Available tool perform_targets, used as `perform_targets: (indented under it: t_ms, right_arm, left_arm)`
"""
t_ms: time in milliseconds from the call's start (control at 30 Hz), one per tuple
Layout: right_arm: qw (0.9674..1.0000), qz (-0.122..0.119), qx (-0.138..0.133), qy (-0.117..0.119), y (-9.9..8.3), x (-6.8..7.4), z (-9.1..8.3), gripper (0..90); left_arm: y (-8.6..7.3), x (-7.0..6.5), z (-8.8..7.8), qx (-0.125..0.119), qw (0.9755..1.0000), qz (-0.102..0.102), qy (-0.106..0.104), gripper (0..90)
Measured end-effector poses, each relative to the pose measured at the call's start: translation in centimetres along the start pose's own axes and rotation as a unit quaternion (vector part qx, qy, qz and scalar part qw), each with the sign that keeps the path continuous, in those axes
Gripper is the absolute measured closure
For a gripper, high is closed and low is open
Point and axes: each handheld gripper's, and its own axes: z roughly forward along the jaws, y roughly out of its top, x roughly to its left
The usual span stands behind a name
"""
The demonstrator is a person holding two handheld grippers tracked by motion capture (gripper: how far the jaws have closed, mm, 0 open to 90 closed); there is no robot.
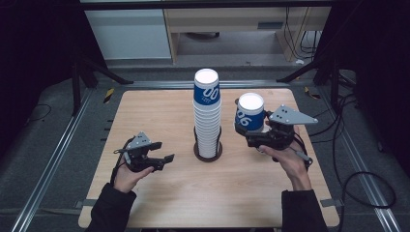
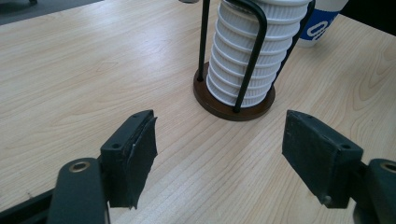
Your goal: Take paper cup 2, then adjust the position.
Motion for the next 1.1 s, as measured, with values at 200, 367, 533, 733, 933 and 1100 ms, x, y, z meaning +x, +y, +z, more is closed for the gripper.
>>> perform_targets:
  t_ms: [200, 367, 533, 733, 933, 1100]
  right_arm:
    - [0.9998, 0.006, 0.015, 0.007, -2.0, -0.2, -0.4, 19.8]
    - [0.9993, 0.007, 0.032, 0.015, -3.6, 0.0, -0.3, 19.8]
    - [0.9982, -0.004, 0.053, 0.028, -4.7, 0.6, 0.2, 19.7]
    - [0.9958, -0.024, 0.080, 0.039, -5.6, 1.3, 1.1, 19.7]
    - [0.9943, -0.035, 0.087, 0.050, -6.2, 2.0, 1.7, 19.7]
    - [0.9926, -0.042, 0.095, 0.064, -6.7, 2.7, 2.3, 19.6]
  left_arm:
    - [0.1, -0.2, 0.0, 0.001, 1.0000, 0.003, -0.002, 25.3]
    - [0.3, -0.5, -0.1, -0.001, 0.9999, 0.008, -0.005, 25.1]
    - [0.5, -0.8, -0.2, -0.002, 0.9998, 0.010, -0.016, 24.1]
    - [0.7, -1.2, -0.2, 0.001, 0.9996, 0.016, -0.025, 22.0]
    - [1.1, -1.7, -0.2, -0.001, 0.9992, 0.024, -0.033, 20.2]
    - [1.4, -2.6, -0.2, -0.003, 0.9985, 0.030, -0.045, 19.1]
